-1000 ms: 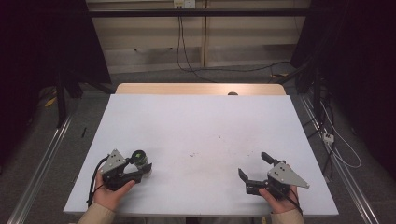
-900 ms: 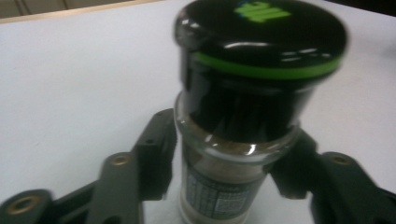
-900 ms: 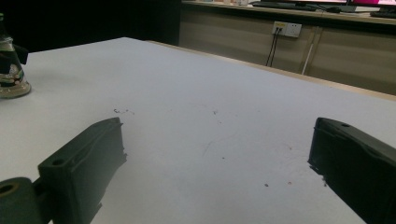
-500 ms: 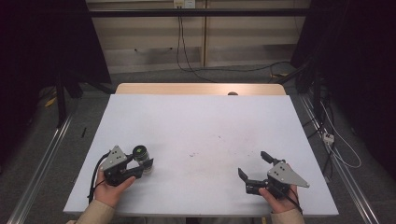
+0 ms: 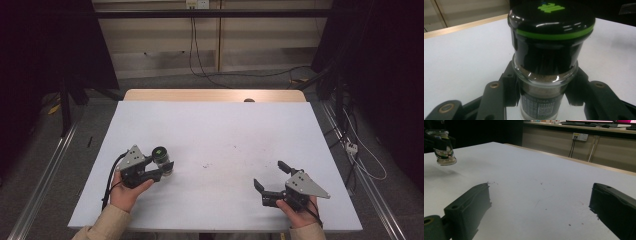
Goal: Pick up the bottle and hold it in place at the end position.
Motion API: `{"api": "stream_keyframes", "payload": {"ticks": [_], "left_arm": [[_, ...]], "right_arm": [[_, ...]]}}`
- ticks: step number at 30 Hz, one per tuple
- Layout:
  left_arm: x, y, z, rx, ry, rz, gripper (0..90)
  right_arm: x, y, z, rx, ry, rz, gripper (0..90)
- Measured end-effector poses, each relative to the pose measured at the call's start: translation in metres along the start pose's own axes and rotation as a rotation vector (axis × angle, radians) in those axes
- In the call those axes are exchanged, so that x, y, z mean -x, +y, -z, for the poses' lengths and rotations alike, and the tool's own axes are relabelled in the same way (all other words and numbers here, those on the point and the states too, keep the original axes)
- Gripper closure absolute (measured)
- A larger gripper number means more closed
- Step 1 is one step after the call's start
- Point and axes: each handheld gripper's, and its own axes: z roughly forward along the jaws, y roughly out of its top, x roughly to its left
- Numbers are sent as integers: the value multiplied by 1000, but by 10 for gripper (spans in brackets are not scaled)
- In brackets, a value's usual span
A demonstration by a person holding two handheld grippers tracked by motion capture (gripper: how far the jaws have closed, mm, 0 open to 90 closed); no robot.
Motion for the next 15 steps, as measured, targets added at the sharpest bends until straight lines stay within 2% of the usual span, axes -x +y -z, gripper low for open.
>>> {"api": "stream_keyframes", "payload": {"ticks": [10,11,15], "left_arm": [[1,9,-16,-25,-24,-12,532],[0,10,-18,-34,-25,-25,532],[0,13,-26,-39,-33,-22,532]], "right_arm": [[3,0,-2,3,0,-28,28],[3,0,-2,3,0,-28,28],[3,0,-2,4,-5,-33,29]]}}
